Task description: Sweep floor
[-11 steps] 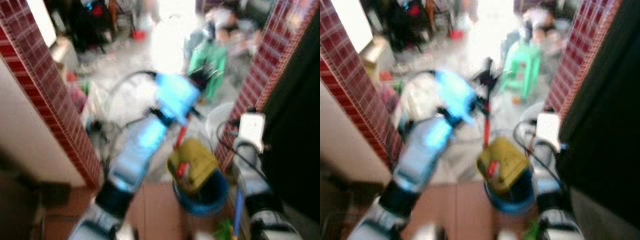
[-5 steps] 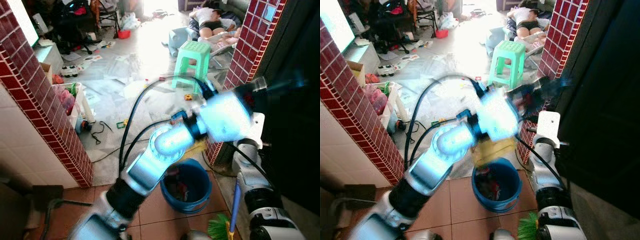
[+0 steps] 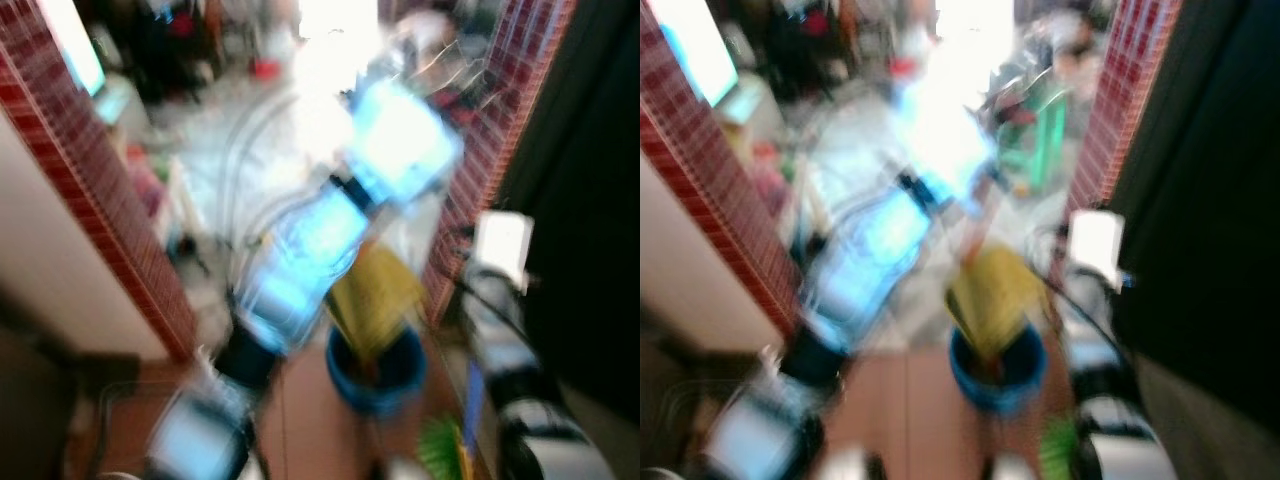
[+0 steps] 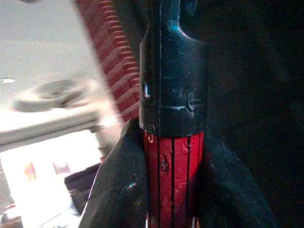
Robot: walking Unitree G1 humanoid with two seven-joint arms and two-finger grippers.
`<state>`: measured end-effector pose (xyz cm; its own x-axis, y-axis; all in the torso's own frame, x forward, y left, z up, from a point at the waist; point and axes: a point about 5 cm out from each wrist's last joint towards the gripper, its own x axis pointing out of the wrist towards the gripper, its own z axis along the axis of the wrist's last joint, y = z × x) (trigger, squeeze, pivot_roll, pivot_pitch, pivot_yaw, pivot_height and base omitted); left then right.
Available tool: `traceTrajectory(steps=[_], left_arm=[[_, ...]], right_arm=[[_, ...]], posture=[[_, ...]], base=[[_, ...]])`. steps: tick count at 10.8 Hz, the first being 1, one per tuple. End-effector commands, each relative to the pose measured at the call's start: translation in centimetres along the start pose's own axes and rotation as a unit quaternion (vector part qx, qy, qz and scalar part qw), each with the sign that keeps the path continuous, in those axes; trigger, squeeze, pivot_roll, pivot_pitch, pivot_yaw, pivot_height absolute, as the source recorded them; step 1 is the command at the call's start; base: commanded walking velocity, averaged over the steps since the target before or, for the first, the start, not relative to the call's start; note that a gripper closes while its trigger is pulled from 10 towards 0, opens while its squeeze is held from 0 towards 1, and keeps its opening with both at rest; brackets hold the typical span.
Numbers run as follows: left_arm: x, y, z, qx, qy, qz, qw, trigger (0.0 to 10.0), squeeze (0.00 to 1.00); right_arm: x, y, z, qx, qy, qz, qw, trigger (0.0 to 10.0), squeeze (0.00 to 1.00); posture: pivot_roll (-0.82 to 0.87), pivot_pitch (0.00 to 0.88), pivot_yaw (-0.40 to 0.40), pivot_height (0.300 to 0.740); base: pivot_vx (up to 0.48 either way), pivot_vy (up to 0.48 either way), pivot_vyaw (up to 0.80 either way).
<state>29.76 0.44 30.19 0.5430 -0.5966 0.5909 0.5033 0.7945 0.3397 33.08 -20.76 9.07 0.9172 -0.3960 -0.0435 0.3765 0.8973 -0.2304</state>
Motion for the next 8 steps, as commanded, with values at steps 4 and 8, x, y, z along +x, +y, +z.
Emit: traceTrajectory(steps=[4,8], left_arm=[[-2.4,9.4,0.6,0.123,0.027,0.141,0.982,10.0,0.0],[-8.9,11.6,-4.2,0.167,0.152,0.225,0.948,10.0,0.0]], right_arm=[[0.4,0.8,0.7,-0.002,-0.009,0.018,1.0,10.0,0.0],[0.3,1.4,0.5,0.008,-0.005,0.043,0.999,10.0,0.0]], posture=[[-0.02,0.0,-0.001,0.74],[-0.02,0.0,-0.005,0.74]], base=[[0.0,0.0,0.0],[0.0,0.0,0.0]])
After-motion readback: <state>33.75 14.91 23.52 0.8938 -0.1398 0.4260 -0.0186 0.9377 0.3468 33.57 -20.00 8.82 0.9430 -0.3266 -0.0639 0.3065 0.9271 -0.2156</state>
